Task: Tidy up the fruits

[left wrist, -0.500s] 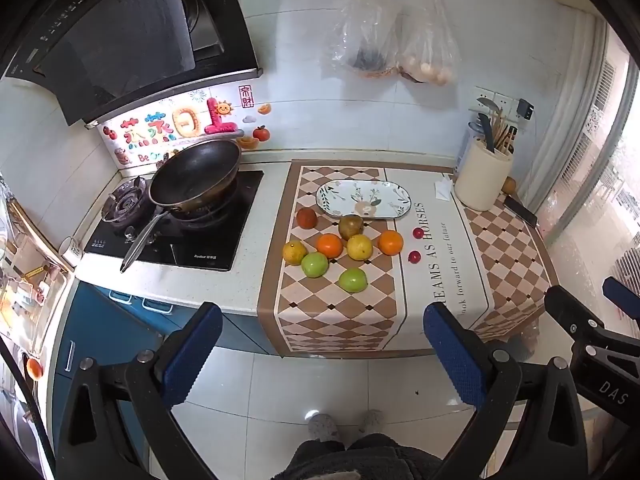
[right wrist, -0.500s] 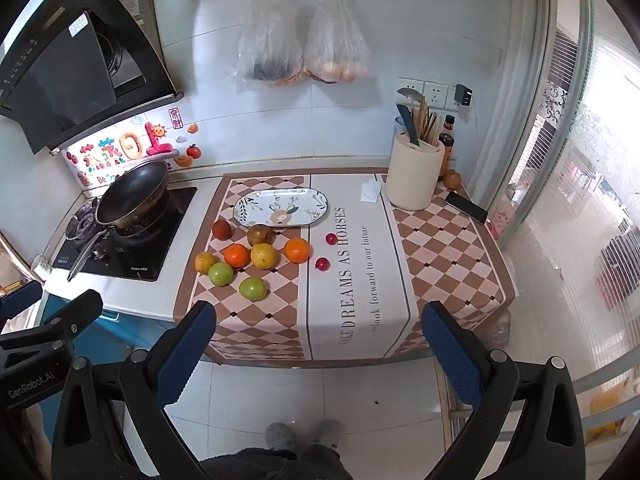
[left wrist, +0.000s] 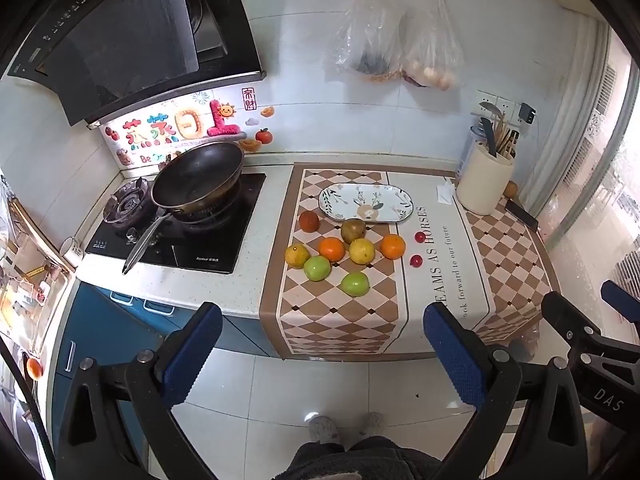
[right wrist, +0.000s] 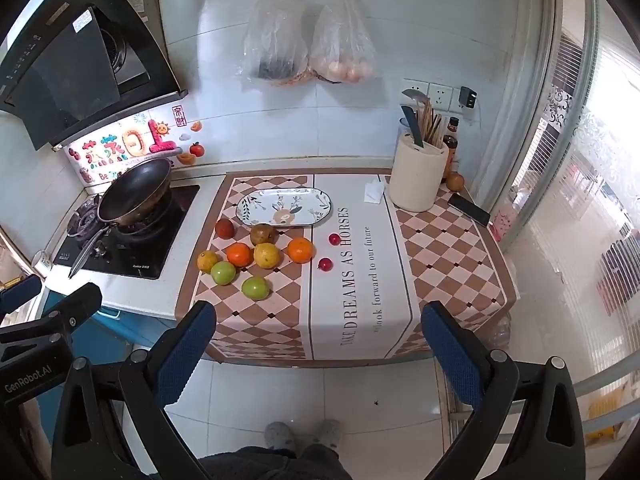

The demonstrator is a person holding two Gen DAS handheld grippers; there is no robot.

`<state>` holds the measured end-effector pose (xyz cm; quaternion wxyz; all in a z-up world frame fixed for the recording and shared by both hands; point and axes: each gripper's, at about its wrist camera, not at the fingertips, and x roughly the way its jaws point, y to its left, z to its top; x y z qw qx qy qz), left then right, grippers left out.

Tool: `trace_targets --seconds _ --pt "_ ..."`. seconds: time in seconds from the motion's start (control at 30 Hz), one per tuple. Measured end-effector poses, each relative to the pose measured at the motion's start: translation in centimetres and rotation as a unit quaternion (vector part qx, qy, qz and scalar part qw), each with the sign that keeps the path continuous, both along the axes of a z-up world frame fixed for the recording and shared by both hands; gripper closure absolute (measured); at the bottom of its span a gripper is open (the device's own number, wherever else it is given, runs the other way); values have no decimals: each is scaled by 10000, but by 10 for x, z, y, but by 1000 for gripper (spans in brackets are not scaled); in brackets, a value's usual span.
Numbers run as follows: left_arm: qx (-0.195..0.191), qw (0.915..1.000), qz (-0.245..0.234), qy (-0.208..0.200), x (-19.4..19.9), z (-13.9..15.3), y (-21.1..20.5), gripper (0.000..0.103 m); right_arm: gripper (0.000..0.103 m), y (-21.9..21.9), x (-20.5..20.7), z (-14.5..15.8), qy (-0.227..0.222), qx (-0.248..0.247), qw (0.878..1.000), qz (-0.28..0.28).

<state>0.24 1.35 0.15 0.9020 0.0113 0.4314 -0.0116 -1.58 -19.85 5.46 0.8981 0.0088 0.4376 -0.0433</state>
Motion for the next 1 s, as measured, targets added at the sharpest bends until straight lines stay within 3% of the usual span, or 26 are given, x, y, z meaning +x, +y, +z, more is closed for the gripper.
trace_targets --seconds 1.0 --pt "23 10000 24 -23 3 13 -6 0 0 -2 -3 5 -67 0 10000 56"
